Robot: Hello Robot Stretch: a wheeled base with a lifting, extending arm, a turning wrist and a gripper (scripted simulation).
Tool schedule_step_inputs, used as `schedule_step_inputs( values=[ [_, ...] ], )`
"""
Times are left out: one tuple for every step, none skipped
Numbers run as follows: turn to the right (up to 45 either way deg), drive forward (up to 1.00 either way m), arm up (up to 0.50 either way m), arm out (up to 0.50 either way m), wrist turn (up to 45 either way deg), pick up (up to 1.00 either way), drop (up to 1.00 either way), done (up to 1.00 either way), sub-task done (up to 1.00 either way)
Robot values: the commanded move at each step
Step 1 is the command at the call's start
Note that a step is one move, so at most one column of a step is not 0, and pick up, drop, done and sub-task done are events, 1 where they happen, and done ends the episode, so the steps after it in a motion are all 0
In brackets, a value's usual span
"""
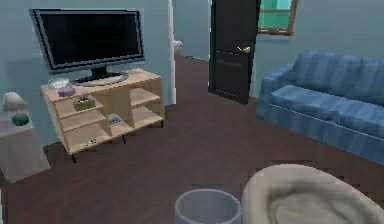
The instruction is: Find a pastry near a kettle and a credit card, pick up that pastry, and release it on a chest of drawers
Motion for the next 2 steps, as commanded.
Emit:
schedule_step_inputs(
  values=[
    [0.0, 1.00, 0.00, 0.00, 0.0, 0.00, 0.00, 0.00, 0.00],
    [0.0, 1.00, 0.00, 0.00, 0.0, 0.00, 0.00, 0.00, 0.00]
  ],
)
